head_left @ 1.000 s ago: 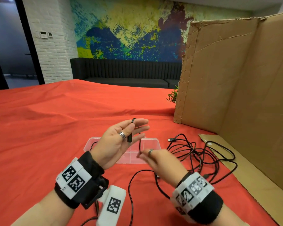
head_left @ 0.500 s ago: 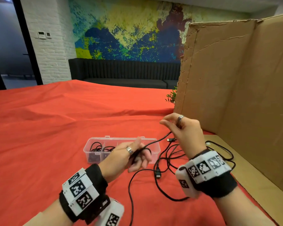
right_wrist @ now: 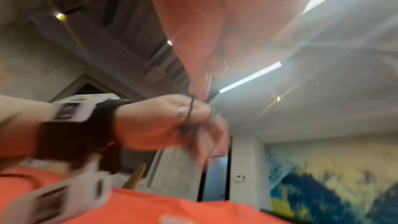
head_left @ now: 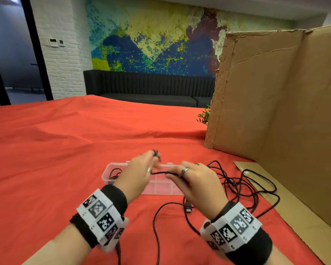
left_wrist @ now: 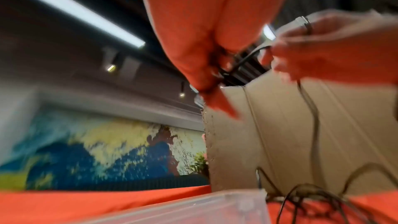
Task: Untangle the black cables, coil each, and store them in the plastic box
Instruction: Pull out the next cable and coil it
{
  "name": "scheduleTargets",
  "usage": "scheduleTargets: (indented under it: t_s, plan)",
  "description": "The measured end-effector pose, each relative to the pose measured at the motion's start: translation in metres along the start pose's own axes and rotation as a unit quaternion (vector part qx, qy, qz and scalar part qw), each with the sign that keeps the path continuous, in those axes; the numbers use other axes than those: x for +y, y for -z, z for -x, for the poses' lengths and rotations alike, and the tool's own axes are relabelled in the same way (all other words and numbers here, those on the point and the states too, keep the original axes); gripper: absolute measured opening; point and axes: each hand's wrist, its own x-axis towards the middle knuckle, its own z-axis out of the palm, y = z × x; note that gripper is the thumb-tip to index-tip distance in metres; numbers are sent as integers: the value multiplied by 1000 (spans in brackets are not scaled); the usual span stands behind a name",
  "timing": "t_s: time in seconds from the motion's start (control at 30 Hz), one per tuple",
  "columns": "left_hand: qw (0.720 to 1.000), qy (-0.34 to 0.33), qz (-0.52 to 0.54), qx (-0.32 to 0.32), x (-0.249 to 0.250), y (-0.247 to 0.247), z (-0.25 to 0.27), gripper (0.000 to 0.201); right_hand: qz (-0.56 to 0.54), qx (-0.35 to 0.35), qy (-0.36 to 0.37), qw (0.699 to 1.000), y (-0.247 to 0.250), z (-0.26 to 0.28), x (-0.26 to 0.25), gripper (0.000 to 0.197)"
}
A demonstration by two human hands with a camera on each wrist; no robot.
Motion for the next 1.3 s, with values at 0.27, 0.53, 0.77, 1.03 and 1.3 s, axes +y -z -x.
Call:
scheduleTargets:
  t_s: [0.27,0.53,0.77,1.03,1.3]
  plan:
    - [875,87,460,-121,42,8,12,39,-114,-36,-174,977,10,-24,29,45]
    - [921,-1,385,62,21,20,-15,24,-133,-393,-118,902,-23,11,-21,33]
    - [983,62,-82,-152,-12,14,2,31,-35,-183,-184,965,15,-8,7,27]
    - [866,58,478,-138,33,8,6,31,-2,-137,-242,961,1,-15,41,31]
    - [981,12,188,35,7,5,-10,14,-173,-281,-135,934,-19,15,-1,29]
